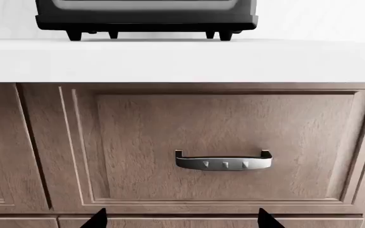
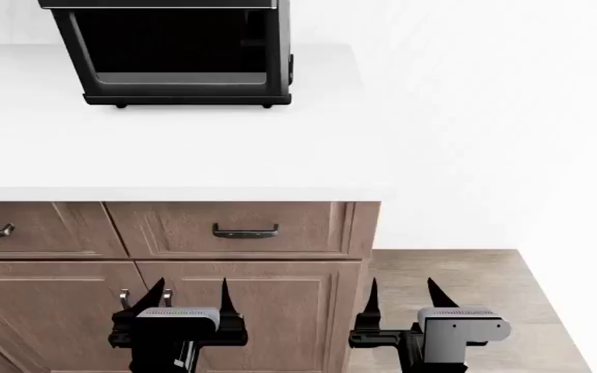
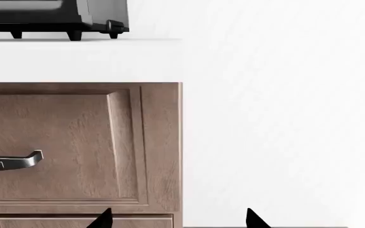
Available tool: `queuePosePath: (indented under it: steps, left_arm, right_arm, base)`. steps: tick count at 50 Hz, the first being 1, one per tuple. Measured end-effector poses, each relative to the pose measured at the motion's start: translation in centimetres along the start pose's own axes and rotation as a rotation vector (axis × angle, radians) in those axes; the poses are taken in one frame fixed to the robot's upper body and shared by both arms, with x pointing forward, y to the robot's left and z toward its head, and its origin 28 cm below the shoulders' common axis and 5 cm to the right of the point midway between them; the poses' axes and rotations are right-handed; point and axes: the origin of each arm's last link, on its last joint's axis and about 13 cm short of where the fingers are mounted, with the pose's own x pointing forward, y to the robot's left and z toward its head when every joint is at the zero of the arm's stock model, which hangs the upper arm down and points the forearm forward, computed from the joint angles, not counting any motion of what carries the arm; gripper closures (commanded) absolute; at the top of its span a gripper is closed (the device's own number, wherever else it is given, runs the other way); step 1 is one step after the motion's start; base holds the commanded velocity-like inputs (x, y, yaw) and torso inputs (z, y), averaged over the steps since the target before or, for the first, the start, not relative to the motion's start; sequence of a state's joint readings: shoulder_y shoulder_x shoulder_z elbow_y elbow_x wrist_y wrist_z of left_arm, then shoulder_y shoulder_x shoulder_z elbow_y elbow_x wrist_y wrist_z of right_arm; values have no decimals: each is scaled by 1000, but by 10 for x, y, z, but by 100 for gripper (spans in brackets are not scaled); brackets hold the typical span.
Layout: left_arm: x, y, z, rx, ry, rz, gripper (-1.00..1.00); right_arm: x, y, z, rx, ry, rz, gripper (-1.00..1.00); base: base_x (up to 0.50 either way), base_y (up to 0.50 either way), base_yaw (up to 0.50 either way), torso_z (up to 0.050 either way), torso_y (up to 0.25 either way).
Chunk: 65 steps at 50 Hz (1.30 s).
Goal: Turn on the toaster oven by setting the timer.
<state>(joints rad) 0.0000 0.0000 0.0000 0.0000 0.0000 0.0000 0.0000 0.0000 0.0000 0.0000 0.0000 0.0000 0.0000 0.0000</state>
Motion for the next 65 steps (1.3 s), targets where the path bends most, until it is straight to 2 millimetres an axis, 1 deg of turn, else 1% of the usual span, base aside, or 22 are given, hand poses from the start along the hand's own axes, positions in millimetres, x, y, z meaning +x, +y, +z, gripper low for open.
queuePosePath:
  steps: [17, 20, 22, 24, 27, 37, 41, 47, 52, 58, 65]
  left_arm:
    - [3, -1, 3, 1, -2, -2, -100]
    - [1, 0, 6, 3, -12, 3, -100]
    - [0, 2, 12, 8, -30, 9, -100]
    - [-1, 5, 23, 19, -54, 20, -100]
    - [-2, 12, 45, 56, -102, 35, -100]
    - [2, 30, 130, 160, -258, 48, -100]
    - [2, 36, 162, 177, -309, 46, -100]
    - [0, 44, 204, 195, -384, 61, -100]
    - [-4, 49, 240, 151, -434, 67, -100]
    - [-12, 52, 276, 142, -469, 57, -100]
    - [-17, 59, 304, 185, -502, 72, -100]
  right_arm:
    - [-1, -1, 5, 6, -11, -1, -100]
    - [0, -3, 10, 8, -19, -11, -100]
    - [1, -5, 17, 13, -35, -21, -100]
    - [2, -7, 27, 19, -61, -27, -100]
    - [4, -12, 47, 28, -111, -34, -100]
    - [23, -28, 120, 54, -280, -55, -100]
    - [30, -34, 151, 63, -340, -47, -100]
    - [35, -41, 193, 64, -424, -52, -100]
    - [38, -47, 224, 66, -489, -71, -100]
    - [36, -53, 255, 72, -551, -95, -100]
    - [31, -62, 286, 78, -587, -130, -100]
  base:
    - [0, 0, 0, 0, 0]
    - [0, 0, 0, 0, 0]
    - [0, 0, 0, 0, 0]
    - [0, 0, 0, 0, 0]
    - [0, 0, 0, 0, 0]
    - [0, 0, 0, 0, 0]
    - [0, 0, 0, 0, 0]
    - [0, 0, 0, 0, 0]
    - [0, 0, 0, 0, 0]
    - [0, 0, 0, 0, 0]
    - [0, 0, 0, 0, 0]
